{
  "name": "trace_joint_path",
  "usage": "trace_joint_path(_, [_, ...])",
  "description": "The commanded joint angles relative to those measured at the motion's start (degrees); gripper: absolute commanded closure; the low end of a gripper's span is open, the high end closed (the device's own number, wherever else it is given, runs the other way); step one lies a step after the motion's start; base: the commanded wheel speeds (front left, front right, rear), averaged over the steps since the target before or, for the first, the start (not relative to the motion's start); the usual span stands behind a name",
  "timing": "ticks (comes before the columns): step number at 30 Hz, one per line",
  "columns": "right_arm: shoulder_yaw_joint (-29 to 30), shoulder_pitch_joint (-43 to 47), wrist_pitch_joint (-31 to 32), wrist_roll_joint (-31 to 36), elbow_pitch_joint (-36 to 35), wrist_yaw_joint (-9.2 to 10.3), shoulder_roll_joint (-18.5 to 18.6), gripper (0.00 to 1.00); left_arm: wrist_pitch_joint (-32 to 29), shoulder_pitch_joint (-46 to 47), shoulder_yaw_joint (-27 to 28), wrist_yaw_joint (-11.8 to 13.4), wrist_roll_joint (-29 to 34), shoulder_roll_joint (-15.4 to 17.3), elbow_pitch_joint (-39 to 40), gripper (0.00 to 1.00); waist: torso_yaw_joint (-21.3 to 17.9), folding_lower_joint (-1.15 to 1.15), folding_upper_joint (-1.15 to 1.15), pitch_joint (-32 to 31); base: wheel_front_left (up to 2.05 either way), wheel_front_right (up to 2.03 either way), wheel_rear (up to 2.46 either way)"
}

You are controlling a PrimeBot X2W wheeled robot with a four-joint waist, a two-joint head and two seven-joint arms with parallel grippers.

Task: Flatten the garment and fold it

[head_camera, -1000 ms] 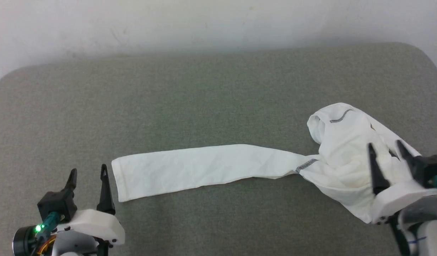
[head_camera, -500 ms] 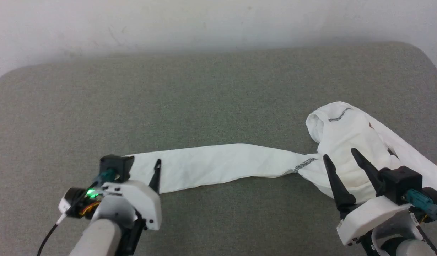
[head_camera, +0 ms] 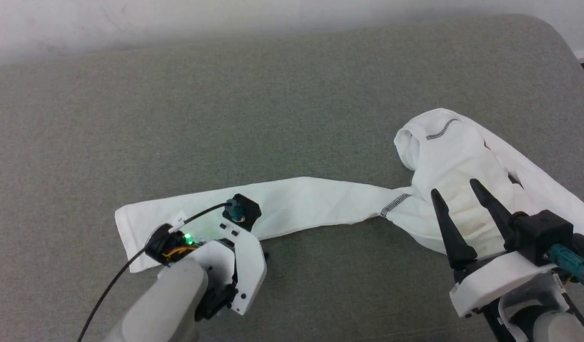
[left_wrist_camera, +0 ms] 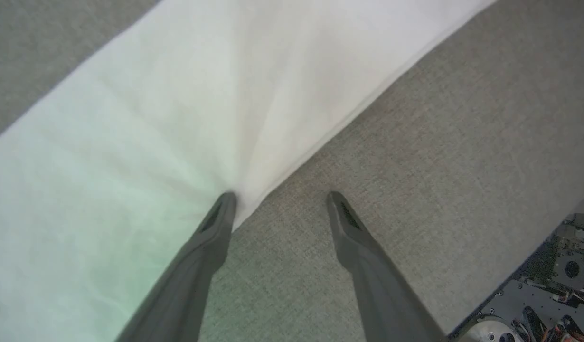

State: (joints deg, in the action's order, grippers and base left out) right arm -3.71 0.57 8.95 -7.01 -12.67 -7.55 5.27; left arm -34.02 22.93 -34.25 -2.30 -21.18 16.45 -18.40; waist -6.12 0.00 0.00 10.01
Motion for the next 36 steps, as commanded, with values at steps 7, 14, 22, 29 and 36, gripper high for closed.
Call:
trace_joint_path(7, [0.6,-1.3,-0.7,0.9,-0.8,0.06,-0.4,0.0,-8.1,2.6,-4.0,-2.4,0.6,1.5,-6.2,0.53,-1.8,0.0,0.0,2.9,0.0,0.0,0.0])
trace_joint_path(14, [1.5,-0.9,-0.8,1.1,-0.3,0.06,-1.1,0.0,-5.5,2.0,-1.3,-0.7,-1.8,1.9,-5.6,1.0,-0.9,0.0,0.0,1.6,0.0,0.0,0.0])
trace_joint_path(22, [4.1,1.4,-0.5,0.8,0.4,0.06,-1.9,0.0,1.4,-4.5,8.1,6.9,-4.3,8.0,9.2,1.0,1.9,0.0,0.0,-1.1,0.0,0.0,0.0])
trace_joint_path(29, [5.4,2.4,0.3,0.2,0.3,0.06,-2.3,0.0,3.3,-16.3,20.3,17.6,-4.9,17.4,20.0,1.0,4.3,0.0,0.0,-1.9,0.0,0.0,0.0])
trace_joint_path(36, [4.8,2.0,0.9,-0.4,0.3,0.06,-2.3,0.0,4.3,-26.9,28.0,23.8,-8.1,18.8,16.7,1.0,4.9,0.0,0.0,-1.6,0.0,0.0,0.0])
